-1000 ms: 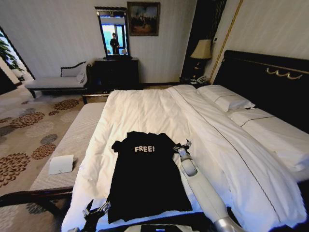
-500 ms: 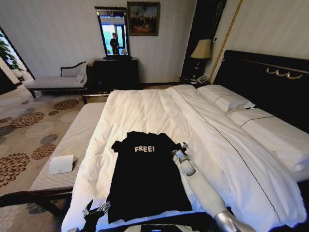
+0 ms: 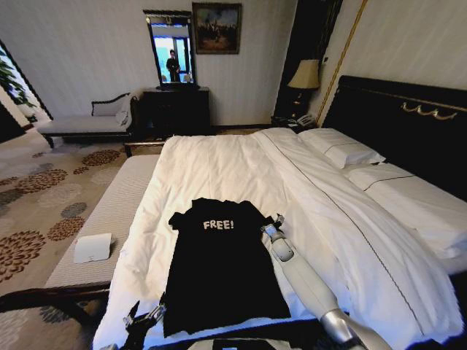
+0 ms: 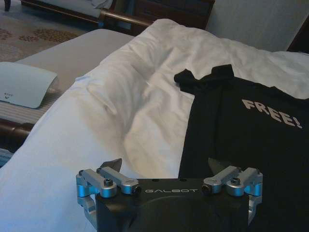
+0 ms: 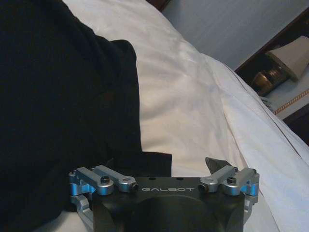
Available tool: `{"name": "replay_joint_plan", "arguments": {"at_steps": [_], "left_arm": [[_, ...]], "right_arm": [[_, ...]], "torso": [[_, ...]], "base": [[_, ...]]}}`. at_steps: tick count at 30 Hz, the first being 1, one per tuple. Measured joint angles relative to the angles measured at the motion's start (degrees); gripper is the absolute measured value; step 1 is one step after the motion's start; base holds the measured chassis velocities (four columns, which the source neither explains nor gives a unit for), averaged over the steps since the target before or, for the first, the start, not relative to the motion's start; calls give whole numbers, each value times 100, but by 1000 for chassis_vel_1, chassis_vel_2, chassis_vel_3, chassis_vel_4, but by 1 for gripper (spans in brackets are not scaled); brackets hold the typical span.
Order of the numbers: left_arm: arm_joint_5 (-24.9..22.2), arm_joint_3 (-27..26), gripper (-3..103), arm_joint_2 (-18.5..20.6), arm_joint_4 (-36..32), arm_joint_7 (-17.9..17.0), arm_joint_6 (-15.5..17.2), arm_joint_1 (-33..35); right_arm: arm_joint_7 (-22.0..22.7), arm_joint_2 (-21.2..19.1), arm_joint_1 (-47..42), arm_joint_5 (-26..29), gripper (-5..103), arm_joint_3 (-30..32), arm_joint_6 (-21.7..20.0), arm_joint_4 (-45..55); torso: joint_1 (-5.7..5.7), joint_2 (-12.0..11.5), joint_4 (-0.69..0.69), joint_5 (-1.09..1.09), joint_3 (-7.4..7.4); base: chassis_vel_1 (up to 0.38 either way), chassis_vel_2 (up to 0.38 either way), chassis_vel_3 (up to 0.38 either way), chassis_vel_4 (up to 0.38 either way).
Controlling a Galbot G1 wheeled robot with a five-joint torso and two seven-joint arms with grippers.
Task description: Fold the clothes on the bed.
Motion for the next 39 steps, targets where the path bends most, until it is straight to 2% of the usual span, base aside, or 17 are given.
{"name": "replay_joint_plan", "arguments": {"at_steps": [6,9,13,16,21,24,26,30,31,34,35,36,39], "left_arm": [[-37,-59,100,-14,-29,6,-10,37],[-51,-68,100,-20,-36,12,-22,45],[-53,-58,100,-20,-31,17,-26,38],[-43,-27,100,-21,-23,17,-26,21],[-19,23,100,36,8,9,17,-72],[-44,34,100,158,5,-85,192,-345],[-65,43,100,215,-5,-119,275,-484],[-271,113,100,515,83,-303,870,-1327],[-271,113,100,515,83,-303,870,-1327],[-682,225,100,740,394,-490,1255,-2412],[-877,269,100,807,524,-568,1333,-2765],[-877,269,100,807,524,-568,1333,-2765],[-1382,340,100,949,986,-693,1440,-3691]], "right_arm": [[51,136,606,-226,100,62,62,-756],[422,213,889,-283,100,362,108,-1086],[652,174,966,-224,100,525,103,-1142],[665,65,832,-90,100,535,62,-874],[654,-23,370,438,100,534,22,-76],[652,-95,-11,983,100,536,9,589],[653,-114,-119,1083,100,548,11,759],[680,-172,-667,1387,100,633,28,1334],[680,-172,-667,1387,100,633,28,1334],[708,-179,-1000,1400,100,728,60,1545],[716,-179,-1083,1399,100,757,64,1588],[716,-179,-1083,1399,100,757,64,1588],[726,-165,-1261,1384,100,786,83,1688]], "torso": [[0,0,1,1,0],[0,0,1,-1,0],[0,-1,1,0,1],[0,0,0,-1,0],[0,0,0,1,0],[0,0,2,0,0],[0,0,1,-1,0],[0,0,0,2,0],[0,0,0,2,0],[0,0,-1,-1,0],[0,0,-2,-1,0],[0,0,-2,-1,0],[1,0,-4,-1,0]], "base": [[0,0,0,0],[0,0,0,0],[0,0,0,0],[0,0,0,0],[0,0,0,0],[0,0,0,0],[0,0,0,0],[0,0,0,0],[0,0,0,0],[0,0,0,0],[0,0,0,0],[0,0,0,0],[0,0,0,0]]}}
